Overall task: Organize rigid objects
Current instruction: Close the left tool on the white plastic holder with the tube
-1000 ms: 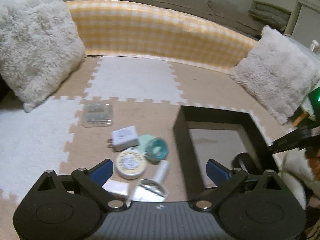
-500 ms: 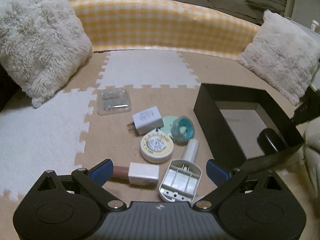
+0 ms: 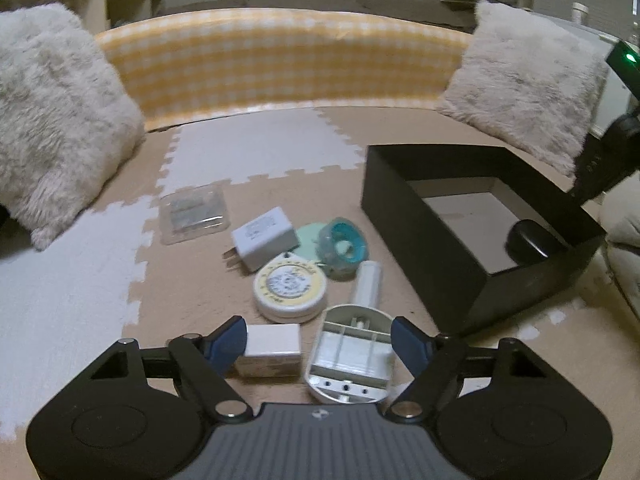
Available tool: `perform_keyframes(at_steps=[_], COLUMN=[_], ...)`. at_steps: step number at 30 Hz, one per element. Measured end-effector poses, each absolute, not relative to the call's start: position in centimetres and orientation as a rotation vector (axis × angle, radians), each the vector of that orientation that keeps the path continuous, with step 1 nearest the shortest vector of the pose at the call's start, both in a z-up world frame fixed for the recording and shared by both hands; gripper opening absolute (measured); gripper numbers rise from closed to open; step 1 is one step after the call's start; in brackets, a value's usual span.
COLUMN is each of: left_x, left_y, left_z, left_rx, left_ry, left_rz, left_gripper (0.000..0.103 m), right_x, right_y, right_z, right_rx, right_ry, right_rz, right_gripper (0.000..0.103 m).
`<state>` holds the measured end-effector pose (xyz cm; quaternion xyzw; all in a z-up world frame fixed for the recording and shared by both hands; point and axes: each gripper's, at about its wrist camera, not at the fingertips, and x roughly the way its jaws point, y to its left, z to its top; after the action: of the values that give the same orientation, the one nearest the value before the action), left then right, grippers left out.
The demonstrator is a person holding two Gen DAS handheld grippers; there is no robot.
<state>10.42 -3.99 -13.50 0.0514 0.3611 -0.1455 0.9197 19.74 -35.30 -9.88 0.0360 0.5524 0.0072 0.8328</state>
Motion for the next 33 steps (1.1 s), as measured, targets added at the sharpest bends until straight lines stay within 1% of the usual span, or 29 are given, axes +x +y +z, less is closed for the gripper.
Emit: perform_keyframes(at_steps=[4,6,11,15,22,26,28,29,30,33], left_x=[10.0,9.7,8.8,9.7,11.6,11.6,11.6,11.6,11.7,12.2], left_y=[-4.6,-5.0,-5.2,-5.1,-6.1,-6.7,-7.0,-7.2,-7.5,-7.8], left_z=[-13.3,-13.2,-13.2,-13.9,-14.2,-14.3,-14.4,-14.5,-14.6,-14.9], left_rx=[0.134,0.142,0.154,0.162,0.190,0.206,0.213,0.222,0.229,0.225], left_ry=[0.723,0.723,0.795,0.828,0.789,0.811,0.842,0.852,0.861,0.883], left_rz=[-0.332,-0.352,-0.323,-0.312,-0.296,-0.292,-0.294,-0.292,-0.291,-0.279], left_gripper=[0.078,0.074,0.072,0.069,0.069,0.069,0.067,0.065,0.059,0.054], right_x=[19.7,19.6,19.2,19.1,19.1,19.1,19.1,19.1,19.2,19.1], right_y=[-35.3,-35.4,-35.5,-35.8,-35.5,-35.6,-35.6,-35.6,-35.6,-35.6], right_z=[-9.9,-9.9,-9.8,-9.9,-9.8,-9.8,-9.8,-9.8,-9.8,-9.8], right_rx=[0.073,0.076,0.071,0.086,0.071,0.072,0.073,0.074,0.074,0.071], right_ry=[1.167,1.163,1.145,1.144,1.146,1.146,1.145,1.146,1.146,1.146], right_rz=[0.023,0.031,0.047,0.050,0.048,0.049,0.049,0.049,0.048,0.049], right_gripper=[0.003,0.003,0.003,0.004,0.004,0.004,0.004,0.004,0.004,0.004])
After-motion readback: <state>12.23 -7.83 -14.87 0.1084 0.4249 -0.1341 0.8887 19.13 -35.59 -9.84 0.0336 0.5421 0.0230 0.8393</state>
